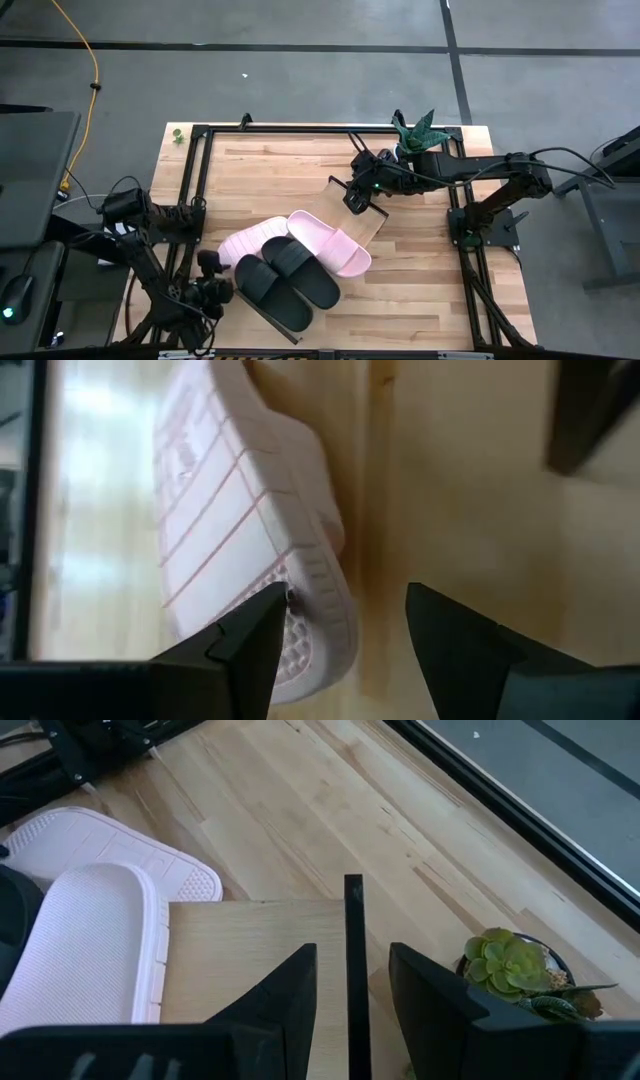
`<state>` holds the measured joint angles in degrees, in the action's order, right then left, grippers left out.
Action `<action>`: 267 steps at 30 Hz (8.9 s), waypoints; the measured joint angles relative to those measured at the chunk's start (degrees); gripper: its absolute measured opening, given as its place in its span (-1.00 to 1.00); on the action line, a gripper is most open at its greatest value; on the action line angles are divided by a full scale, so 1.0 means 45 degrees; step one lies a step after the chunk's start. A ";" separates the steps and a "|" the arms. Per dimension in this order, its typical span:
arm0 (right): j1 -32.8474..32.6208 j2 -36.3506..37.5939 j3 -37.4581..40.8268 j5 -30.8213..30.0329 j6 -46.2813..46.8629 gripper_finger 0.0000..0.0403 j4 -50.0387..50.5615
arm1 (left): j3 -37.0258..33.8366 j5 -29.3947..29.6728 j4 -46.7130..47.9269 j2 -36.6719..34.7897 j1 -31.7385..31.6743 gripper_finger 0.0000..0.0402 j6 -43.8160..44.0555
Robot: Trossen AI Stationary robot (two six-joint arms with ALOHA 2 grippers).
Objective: Pick and place slides into the shelf
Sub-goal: Put the pink slide on the shelf
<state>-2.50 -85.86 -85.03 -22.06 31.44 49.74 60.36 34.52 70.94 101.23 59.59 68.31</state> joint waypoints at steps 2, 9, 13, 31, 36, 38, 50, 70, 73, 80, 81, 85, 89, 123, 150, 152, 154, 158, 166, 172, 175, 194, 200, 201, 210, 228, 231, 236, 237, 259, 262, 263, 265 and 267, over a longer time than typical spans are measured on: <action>0.0000 0.0000 0.0000 -0.0001 0.0000 -0.41 0.0002 | -0.0003 0.0033 0.0546 0.0000 0.0002 -0.02 0.0352; 0.0000 0.0000 0.0000 -0.0009 0.0005 -0.41 -0.0044 | -0.0010 0.0218 0.1061 0.0000 0.0000 -0.02 0.0924; 0.0000 0.0000 0.0000 -0.0011 0.0028 -0.41 -0.0049 | -0.0010 0.0254 0.0846 0.0084 -0.0005 -0.02 0.0983; 0.0000 0.0000 0.0000 -0.0016 0.0141 -0.41 -0.0049 | -0.0010 0.0285 0.1527 0.1059 -0.0005 -0.02 0.1553; 0.0000 0.0000 0.0000 -0.0023 0.0136 -0.41 -0.0049 | -0.0012 0.0386 0.1557 0.1059 -0.0005 -0.02 0.1589; 0.0000 0.0000 0.0000 -0.0036 0.0126 -0.41 -0.0049 | -0.0102 0.0562 0.1545 0.1059 -0.0005 -0.02 0.1579; 0.0000 0.0000 0.0000 -0.0035 0.0112 -0.41 -0.0049 | -0.0845 0.0217 0.1588 0.1062 -0.0004 -0.02 0.1652; -0.0004 0.0000 0.0000 -0.0224 0.0310 -0.41 -0.0053 | -0.0710 -0.0091 0.2697 0.0998 -0.0005 -0.80 0.2348; -0.0004 0.0000 0.0000 -0.0225 0.0383 -0.41 -0.0058 | -0.0398 -0.0094 0.3878 0.0742 -0.0001 -0.80 0.3071; 0.0000 0.0000 0.0000 -0.0230 0.0384 -0.41 -0.0058 | -0.0072 -0.0444 0.4175 -0.0088 0.0010 -0.81 0.3149; 0.0000 0.0000 0.0000 -0.0230 0.0384 -0.41 -0.0063 | -0.0025 -0.0433 0.4177 -0.0209 0.0010 -0.81 0.3027; -0.0003 0.0000 0.0000 -0.0230 0.0384 -0.41 -0.0069 | 0.0294 -0.0380 0.4192 -0.0306 0.0000 -0.81 0.2767; 0.0000 0.0000 0.0000 -0.0230 0.0384 -0.41 -0.0068 | 0.0668 -0.0579 0.4224 -0.0311 0.0000 -0.82 0.2306; -0.0034 0.0004 0.0000 -0.0288 0.0468 -0.41 -0.0253 | 0.0988 -0.1244 0.4234 -0.3430 -0.1938 -0.83 -0.0141; -0.0121 0.0000 0.0000 -0.0676 0.1025 -0.41 -0.0253 | 0.0607 0.0369 0.4245 -0.7917 -0.6800 -0.83 -0.4435; -0.0121 0.0000 0.0000 -0.0776 0.1025 -0.41 -0.0253 | 0.0609 0.0609 0.4248 -0.8236 -0.7229 -0.83 -0.4846; -0.0121 0.0000 0.0000 -0.0882 0.1028 -0.41 -0.0253 | 0.0607 0.0801 0.4240 -0.8537 -0.7635 -0.83 -0.5264; -0.0121 0.0000 0.0000 -0.1002 0.1044 -0.41 -0.0253 | 0.0639 0.1379 0.4252 -0.9079 -0.8485 -0.84 -0.6048; -0.0121 0.0000 0.0000 -0.1206 0.1355 -0.41 -0.0261 | 0.2185 0.3074 0.4250 -0.9389 -0.9812 -0.84 -0.7469; -0.0127 0.0000 0.0005 -0.0069 0.0998 -0.41 -0.1944 | 0.4910 0.4338 0.4241 -0.9363 -0.9908 -0.84 -0.7838; -0.0408 0.0000 0.0005 0.0401 0.0360 -0.41 -0.3616 | 0.6233 0.4485 0.4158 -0.9497 -0.9908 -0.84 -0.7386; -0.2165 0.1081 0.0005 -0.3219 -0.1003 -0.41 -0.1581 | 0.4687 0.3688 -0.5656 -1.0633 -0.9904 -0.84 -0.8464; -0.2948 0.2064 0.0005 -0.3246 -0.1268 -0.41 0.0355 | 0.3275 0.3941 -0.9762 -1.0142 -0.9904 -0.84 -0.8959; -0.3096 0.2269 0.0005 -0.3305 -0.1344 -0.41 0.0459 | 0.3103 0.3965 -1.0261 -1.0012 -0.9904 -0.84 -0.8993; -0.3630 0.5721 0.4313 -0.1951 -0.1634 -0.41 -0.5584 | 0.2092 0.3596 -1.3932 -0.8547 -0.9904 -0.84 -0.8605; -0.2600 0.5758 0.8510 -0.0256 -0.0995 -0.39 -1.6406 | 0.2045 0.1895 -2.0949 -0.5998 -0.9908 -0.84 -1.0470; -0.2247 0.5517 0.8510 0.0317 -0.0993 -0.30 -1.6955 | 0.2050 0.1530 -2.1277 -0.5817 -0.9908 -0.83 -1.0461; -0.1766 0.5283 0.8510 0.1656 -0.0967 0.01 -1.7901 | 0.2045 0.1322 -2.1715 -0.5576 -0.9908 -0.81 -1.0182; -0.1752 0.5204 0.8510 0.1778 -0.0947 0.07 -1.8277 | 0.2045 0.1318 -2.1783 -0.5562 -0.9908 -0.82 -1.0117; -0.1783 0.2324 0.7668 0.2314 -0.1256 0.27 -2.2464 | 0.2047 0.1377 -2.1967 -0.4656 -1.0583 -0.81 -0.9083; -0.1783 0.1765 0.6983 0.2539 -0.1661 0.27 -2.2437 | 0.2055 0.0895 -2.2524 -0.4511 -1.0645 -0.82 -0.9073; -0.1783 0.1562 0.6711 0.2574 -0.1778 0.27 -2.2443 | 0.2059 0.0857 -2.2584 -0.4469 -1.0728 -0.82 -0.9077; -0.1783 0.1240 0.6304 0.2576 -0.1896 0.26 -2.2448 | 0.2047 0.0719 -2.2556 -0.4412 -1.0738 -0.81 -0.9077; -0.1787 0.0977 0.5973 0.2577 -0.2020 0.22 -2.2416 | 0.2045 0.0657 -2.2568 -0.4358 -1.0739 -0.81 -0.9082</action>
<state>-10.55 -81.47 -58.15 -10.46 22.35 -51.14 69.56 37.47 -30.62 81.62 11.27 27.44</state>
